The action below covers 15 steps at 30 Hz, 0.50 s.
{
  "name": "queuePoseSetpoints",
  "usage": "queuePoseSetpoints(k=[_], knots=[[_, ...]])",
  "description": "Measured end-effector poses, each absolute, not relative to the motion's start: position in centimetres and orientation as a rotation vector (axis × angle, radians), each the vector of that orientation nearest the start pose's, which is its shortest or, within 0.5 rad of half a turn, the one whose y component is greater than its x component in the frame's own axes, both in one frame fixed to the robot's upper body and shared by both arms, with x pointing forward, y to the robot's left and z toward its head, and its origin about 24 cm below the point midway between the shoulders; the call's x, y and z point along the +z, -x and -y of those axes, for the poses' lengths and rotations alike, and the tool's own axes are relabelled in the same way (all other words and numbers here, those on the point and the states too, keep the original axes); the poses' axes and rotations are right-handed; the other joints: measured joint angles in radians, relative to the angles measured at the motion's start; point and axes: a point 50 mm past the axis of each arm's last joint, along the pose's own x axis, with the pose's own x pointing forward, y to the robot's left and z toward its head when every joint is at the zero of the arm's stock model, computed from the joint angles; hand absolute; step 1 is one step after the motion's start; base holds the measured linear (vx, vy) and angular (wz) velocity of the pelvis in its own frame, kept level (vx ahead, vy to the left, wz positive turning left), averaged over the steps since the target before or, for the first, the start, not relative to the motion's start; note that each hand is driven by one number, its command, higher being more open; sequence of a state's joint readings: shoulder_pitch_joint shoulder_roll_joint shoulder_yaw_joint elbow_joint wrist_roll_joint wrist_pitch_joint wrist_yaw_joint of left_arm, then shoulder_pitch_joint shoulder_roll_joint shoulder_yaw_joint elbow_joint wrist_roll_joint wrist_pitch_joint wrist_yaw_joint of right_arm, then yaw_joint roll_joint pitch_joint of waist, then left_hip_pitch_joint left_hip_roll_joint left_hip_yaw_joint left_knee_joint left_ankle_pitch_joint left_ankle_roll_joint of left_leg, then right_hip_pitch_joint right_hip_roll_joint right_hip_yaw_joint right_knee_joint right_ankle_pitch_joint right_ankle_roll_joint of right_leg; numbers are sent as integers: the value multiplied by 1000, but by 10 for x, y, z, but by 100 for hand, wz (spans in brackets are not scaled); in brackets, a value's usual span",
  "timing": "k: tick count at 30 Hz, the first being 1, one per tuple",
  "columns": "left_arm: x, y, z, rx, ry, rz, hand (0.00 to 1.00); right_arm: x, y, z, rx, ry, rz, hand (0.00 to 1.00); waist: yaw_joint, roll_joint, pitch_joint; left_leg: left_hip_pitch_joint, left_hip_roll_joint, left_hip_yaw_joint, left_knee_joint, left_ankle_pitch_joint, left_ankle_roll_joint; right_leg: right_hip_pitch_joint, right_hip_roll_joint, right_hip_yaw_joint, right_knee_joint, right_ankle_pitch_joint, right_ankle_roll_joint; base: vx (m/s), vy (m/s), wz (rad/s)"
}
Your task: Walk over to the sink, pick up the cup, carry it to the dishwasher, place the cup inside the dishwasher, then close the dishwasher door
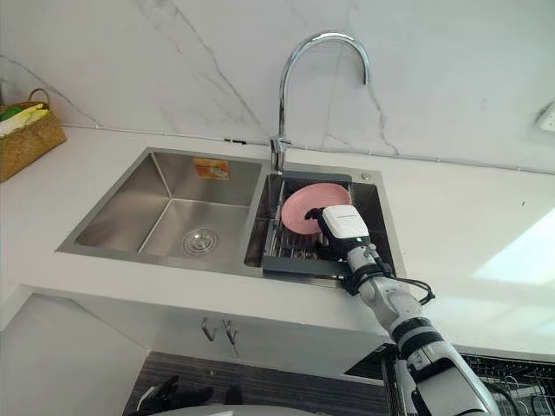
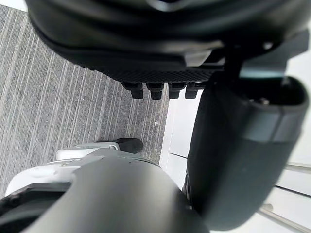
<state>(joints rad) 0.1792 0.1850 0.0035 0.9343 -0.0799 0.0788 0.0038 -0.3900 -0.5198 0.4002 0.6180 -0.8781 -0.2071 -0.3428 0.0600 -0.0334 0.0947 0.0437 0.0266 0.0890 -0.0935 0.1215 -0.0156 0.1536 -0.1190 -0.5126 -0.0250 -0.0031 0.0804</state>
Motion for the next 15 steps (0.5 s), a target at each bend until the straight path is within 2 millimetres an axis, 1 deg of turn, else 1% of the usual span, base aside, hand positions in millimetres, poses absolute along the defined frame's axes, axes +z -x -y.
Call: queuePoseSetpoints(k=[1,5,15], knots=[[-157,-72,-225,172,-82,-1177,100,27,-308,197,214,1487,215,0,1,-3,2,-1,0,-1,0,1,-1,0,0,-2,1,0,0,28,-3,3],[-157,-73,-225,167,-84,-1175,100,28,-306,191,236,1533,307,0,1,-3,5,-1,-2,-5,0,7,-6,0,-2,-3,3,0,0,0,0,0],[-156,-75,-224,165,-84,-1158,100,29,-311,196,192,1570,313,0,1,6,17,-10,0,-10,0,5,-2,0,0,-15,-3,-2,-4,-3,0,4]])
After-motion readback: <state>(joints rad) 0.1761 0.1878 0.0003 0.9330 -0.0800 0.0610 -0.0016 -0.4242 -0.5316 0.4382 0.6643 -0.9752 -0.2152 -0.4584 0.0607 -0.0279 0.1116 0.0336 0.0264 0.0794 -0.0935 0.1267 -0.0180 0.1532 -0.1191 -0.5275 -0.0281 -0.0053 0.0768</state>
